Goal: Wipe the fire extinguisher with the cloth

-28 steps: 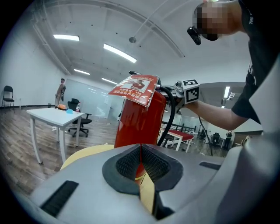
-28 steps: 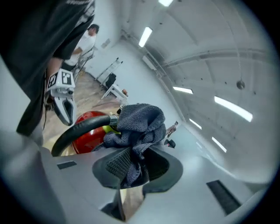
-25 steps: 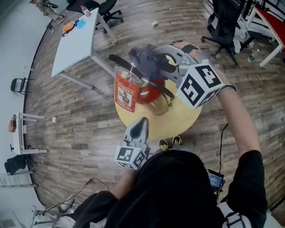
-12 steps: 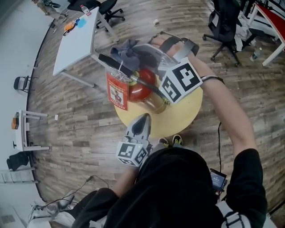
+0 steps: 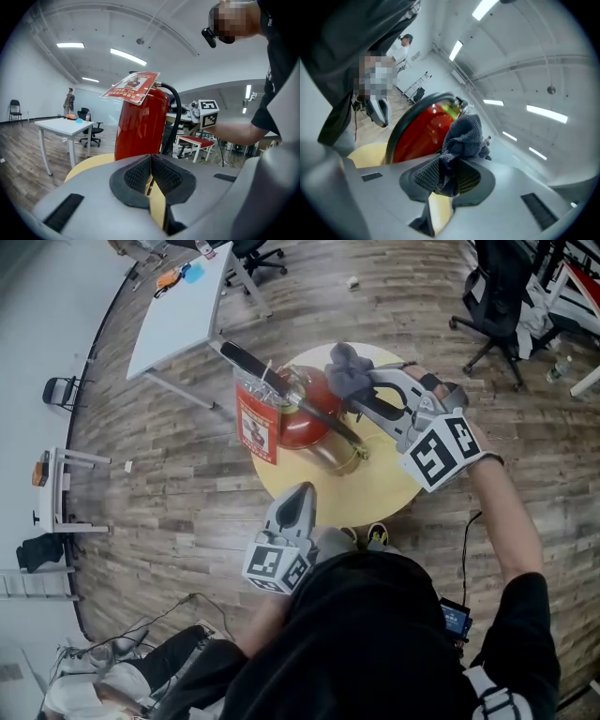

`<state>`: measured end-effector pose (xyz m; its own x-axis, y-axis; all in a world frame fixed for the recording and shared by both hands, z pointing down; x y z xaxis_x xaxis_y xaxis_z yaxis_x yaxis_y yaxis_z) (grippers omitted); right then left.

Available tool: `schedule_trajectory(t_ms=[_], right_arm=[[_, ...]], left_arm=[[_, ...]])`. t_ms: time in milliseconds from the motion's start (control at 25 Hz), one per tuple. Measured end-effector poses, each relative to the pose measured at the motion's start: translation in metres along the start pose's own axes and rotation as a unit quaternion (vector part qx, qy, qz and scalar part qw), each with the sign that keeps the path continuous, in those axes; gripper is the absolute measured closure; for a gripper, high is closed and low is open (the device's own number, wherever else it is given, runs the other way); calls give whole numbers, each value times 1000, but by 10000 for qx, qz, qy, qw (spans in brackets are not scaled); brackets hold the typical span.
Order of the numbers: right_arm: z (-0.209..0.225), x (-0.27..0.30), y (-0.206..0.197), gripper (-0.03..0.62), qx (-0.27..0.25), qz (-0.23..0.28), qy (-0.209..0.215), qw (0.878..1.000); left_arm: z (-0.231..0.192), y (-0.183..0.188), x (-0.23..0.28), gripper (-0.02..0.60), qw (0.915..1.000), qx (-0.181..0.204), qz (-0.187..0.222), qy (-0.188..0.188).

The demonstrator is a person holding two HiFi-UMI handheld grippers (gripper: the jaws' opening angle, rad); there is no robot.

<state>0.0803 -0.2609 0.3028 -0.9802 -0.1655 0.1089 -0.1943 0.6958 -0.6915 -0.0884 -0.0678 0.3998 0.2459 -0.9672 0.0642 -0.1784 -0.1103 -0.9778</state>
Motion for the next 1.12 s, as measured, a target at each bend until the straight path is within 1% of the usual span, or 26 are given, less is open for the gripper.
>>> schedule_trajectory(t_ms=[40,120,240,360,440,600,720,840,920,960,1040,1080,1120], right_arm=[[-10,2,-12,511,184,-145,179,9996],[-37,9,-39,511,390,-457,569,9966],[-73,20,-71,511,882,-753,834,9897],[-102,26,-94,514,1238,-1086,1087,9803],[-115,25,-105,521,1414,-1214,1135,9759],[-124,22,-110,528,1634,-1281,1004,9730],[-129,25,-117,528,1629,-1340,1160,9706],[-126,31,-126,528,1734,-1309,1247,9681],[-122,37,-130,528,1624,-1389,1351,9675],[-120,41,-130,528,1419,-1459,1442,9684],[-116,45,-125,528,837,-1519,1578,9721],[-110,44,-119,528,595,-1438,1515,9761],[-98,43,-110,526,426,-1268,1321,9822]], left_arm=[[0,0,-2,557,10000,0,-4,30],[-1,-1,-5,557,10000,-19,-9,77],[-4,-5,-9,557,9999,-64,-50,129],[-7,-5,-14,558,9998,-76,-96,182],[-9,-6,-19,557,9997,-89,-100,225],[-15,-9,-27,558,9994,-81,-146,299],[-17,-10,-29,557,9993,-64,-152,329],[-16,-9,-30,558,9993,-69,-90,352],[-13,-8,-31,557,9993,-75,-59,351],[-12,-7,-32,557,9994,-71,-51,349],[-11,-6,-34,558,9993,-64,-28,357],[-11,-5,-35,557,9993,-61,-11,367],[-12,-4,-35,557,9993,-58,4,377]])
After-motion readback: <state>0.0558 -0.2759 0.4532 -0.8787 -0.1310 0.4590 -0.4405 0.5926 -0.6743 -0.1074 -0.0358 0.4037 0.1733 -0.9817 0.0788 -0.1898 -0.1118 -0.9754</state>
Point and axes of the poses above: the fingertips, and each gripper's own axes: x forward along the fingers, z to its right, y out of its top, the point moved 9 cm from there along -x, backward along the fingers, and after that the axes turned 11 degrees about z, right-handed, at the moved point
